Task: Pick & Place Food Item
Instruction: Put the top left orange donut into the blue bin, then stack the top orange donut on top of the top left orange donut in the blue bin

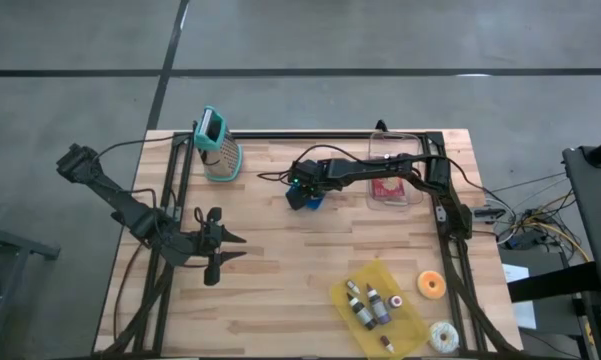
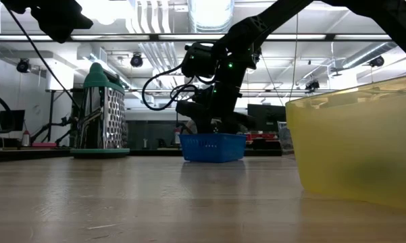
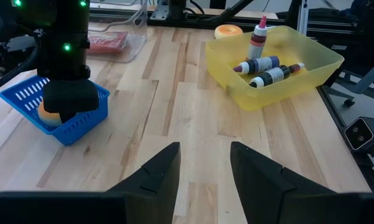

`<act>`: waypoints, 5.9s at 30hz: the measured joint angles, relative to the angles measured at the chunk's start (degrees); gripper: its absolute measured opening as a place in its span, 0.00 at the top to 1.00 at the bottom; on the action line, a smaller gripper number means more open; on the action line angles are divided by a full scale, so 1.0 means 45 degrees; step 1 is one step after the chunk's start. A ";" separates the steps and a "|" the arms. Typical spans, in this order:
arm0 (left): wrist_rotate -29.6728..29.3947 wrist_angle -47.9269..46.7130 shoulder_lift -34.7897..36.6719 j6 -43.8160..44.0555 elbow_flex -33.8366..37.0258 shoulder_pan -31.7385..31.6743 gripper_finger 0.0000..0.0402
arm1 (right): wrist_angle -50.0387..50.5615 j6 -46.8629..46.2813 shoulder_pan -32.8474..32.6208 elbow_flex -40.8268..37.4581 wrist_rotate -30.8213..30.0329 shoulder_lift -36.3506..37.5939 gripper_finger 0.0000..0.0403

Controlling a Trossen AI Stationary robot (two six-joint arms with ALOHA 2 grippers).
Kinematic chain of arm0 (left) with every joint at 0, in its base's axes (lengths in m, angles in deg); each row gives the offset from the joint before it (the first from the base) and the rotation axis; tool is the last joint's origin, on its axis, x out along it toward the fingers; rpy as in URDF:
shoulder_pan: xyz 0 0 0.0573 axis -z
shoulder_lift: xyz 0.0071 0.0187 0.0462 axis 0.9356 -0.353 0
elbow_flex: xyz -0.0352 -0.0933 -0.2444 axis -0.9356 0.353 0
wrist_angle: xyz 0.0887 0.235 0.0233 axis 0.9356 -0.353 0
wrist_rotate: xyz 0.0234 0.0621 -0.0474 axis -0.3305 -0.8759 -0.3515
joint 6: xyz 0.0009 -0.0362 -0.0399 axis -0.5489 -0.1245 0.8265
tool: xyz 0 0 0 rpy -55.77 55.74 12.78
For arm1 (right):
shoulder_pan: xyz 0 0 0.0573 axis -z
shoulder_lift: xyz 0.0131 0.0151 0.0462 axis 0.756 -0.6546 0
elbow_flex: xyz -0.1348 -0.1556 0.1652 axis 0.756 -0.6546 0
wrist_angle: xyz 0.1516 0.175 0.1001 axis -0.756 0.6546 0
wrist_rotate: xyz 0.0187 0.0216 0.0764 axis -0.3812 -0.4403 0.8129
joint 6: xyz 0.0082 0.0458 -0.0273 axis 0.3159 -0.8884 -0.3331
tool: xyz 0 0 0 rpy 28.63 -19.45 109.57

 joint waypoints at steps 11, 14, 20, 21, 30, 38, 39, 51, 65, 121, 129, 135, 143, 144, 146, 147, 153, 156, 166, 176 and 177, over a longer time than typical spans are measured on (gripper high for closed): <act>0.0000 0.0004 0.0000 0.0000 0.0000 0.0000 0.63 | 0.0030 -0.0060 0.0000 0.0243 0.0018 0.0064 0.56; 0.0000 0.0001 0.0000 0.0000 0.0000 0.0002 0.63 | 0.0029 -0.0084 0.0000 0.0576 0.0018 0.0102 0.58; 0.0000 0.0002 0.0000 0.0002 0.0000 0.0003 0.63 | 0.0460 0.0038 -0.0010 0.1368 0.0062 0.0102 0.62; 0.0000 0.0000 0.0000 0.0000 0.0000 -0.0001 0.63 | 0.0712 0.0041 -0.0010 0.1548 0.0064 0.0102 0.63; 0.0004 0.0000 0.0000 0.0005 0.0000 0.0001 0.63 | 0.3318 0.0358 -0.0058 0.3427 0.0427 0.0110 0.67; 0.0003 0.0000 0.0000 0.0005 0.0000 -0.0002 0.63 | 0.8069 -0.0109 -0.0522 0.5543 0.2024 0.0122 0.69; 0.0003 0.0000 0.0000 0.0005 0.0000 0.0003 0.63 | 0.8563 -0.0107 -0.0666 0.5788 0.2038 0.0131 0.69; 0.0005 0.0000 0.0000 0.0053 0.0000 0.0003 0.63 | 1.1727 -0.2238 -0.3777 0.7830 0.1682 0.0146 0.67; 0.0010 0.0000 0.0000 0.0058 0.0000 0.0003 0.63 | 1.1950 -0.6571 -0.8399 0.7887 -0.0821 0.0145 0.70; 0.0010 0.0005 0.0005 0.0831 0.0000 -0.0002 0.63 | 1.0243 -1.9685 -1.3542 -0.4164 0.0562 0.7257 0.72; 0.0010 0.0005 0.0005 0.0826 0.0000 0.0000 0.63 | 0.9031 -2.0065 -1.4297 -0.5557 0.2430 0.7257 0.70; 0.0010 0.0005 0.0005 0.0826 0.0000 0.0002 0.63 | 0.6635 -2.0055 -1.4723 -0.6451 0.2395 0.7257 0.70; 0.0014 0.0005 0.0005 0.0826 0.0000 -0.0002 0.63 | 0.6296 -2.0082 -1.4783 -0.7155 0.2372 0.7244 0.71; 0.0010 0.0005 0.0005 0.0826 0.0000 0.0003 0.63 | 0.6305 -2.0079 -1.4787 -0.7172 0.2393 0.7242 0.71; 0.0010 0.0005 0.0005 0.0826 0.0000 -0.0001 0.63 | 0.6227 -2.0065 -1.4833 -0.7187 0.2403 0.7247 0.71; 0.0010 0.0005 0.0005 0.0826 0.0000 0.0001 0.63 | 0.6210 -2.0045 -1.4870 -0.7214 0.2407 0.7247 0.71; 0.0010 0.0005 0.0005 0.0826 0.0000 0.0002 0.63 | 0.6118 -2.0048 -1.4960 -0.7477 0.2413 0.7247 0.71; 0.0010 0.0005 0.0005 0.0826 0.0000 0.0001 0.63 | 0.6015 -2.0052 -1.4955 -0.7453 0.2408 0.7252 0.71; 0.0010 0.0005 0.0005 0.0821 0.0000 0.0002 0.63 | 0.7276 -2.0014 -1.4955 -0.6045 0.2391 0.7271 0.71; 0.0008 0.0008 0.0005 0.0821 0.0000 0.0000 0.63 | 0.8558 -1.9997 -1.4978 -0.5751 0.2052 0.7713 0.71; 0.0006 0.0001 0.0003 0.0821 0.0000 0.0002 0.63 | 0.8424 -2.0013 -1.4974 -0.5864 0.2048 0.7861 0.71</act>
